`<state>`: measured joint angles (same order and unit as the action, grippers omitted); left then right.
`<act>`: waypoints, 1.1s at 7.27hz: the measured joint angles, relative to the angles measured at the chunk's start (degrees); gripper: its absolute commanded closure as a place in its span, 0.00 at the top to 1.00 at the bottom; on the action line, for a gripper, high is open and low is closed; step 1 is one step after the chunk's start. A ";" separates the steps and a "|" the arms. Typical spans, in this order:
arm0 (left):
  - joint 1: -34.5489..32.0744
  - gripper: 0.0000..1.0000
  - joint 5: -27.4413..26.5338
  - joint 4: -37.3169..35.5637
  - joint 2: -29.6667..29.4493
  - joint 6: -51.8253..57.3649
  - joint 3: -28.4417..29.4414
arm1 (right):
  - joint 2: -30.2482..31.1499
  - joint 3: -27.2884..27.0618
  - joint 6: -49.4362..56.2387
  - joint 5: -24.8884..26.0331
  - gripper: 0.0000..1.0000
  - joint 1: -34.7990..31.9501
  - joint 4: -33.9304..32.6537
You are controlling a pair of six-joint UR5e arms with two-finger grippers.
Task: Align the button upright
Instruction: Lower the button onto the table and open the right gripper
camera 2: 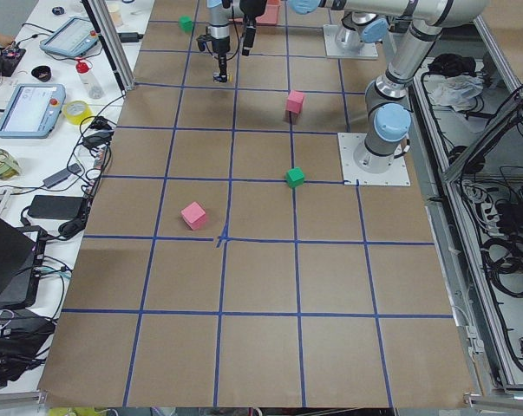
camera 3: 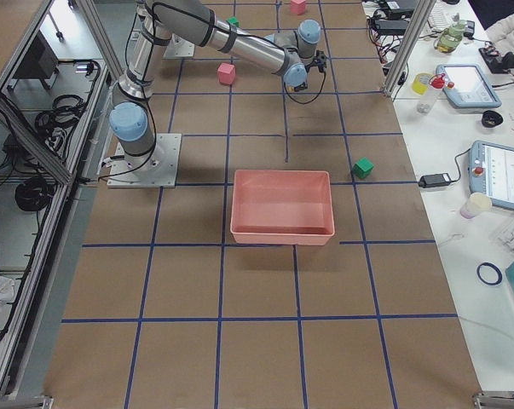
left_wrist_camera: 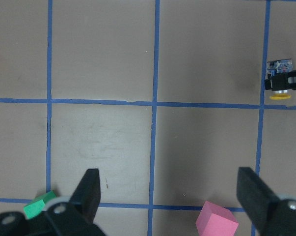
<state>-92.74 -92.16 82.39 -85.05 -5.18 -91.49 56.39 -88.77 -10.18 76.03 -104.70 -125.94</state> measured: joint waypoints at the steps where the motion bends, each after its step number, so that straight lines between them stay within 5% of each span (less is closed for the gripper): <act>1: -0.01 1.00 -0.07 0.01 0.03 0.00 0.00 | -0.48 1.46 -1.22 0.30 0.00 -0.97 0.64; 4: -0.04 1.00 -0.12 0.04 -0.01 -0.06 -0.06 | -3.55 3.67 -1.20 0.94 0.02 -3.67 0.60; 7: -0.08 1.00 -0.05 -0.24 -0.10 -0.03 -0.07 | -4.58 3.87 -0.23 1.28 0.30 -4.08 0.41; 8: -0.12 1.00 -0.09 -0.26 -0.11 -0.06 -0.08 | -4.65 4.00 -0.11 1.30 0.31 -4.10 0.30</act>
<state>-92.86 -92.25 82.13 -85.16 -5.24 -91.57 51.73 -84.77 -10.29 77.33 -108.80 -125.65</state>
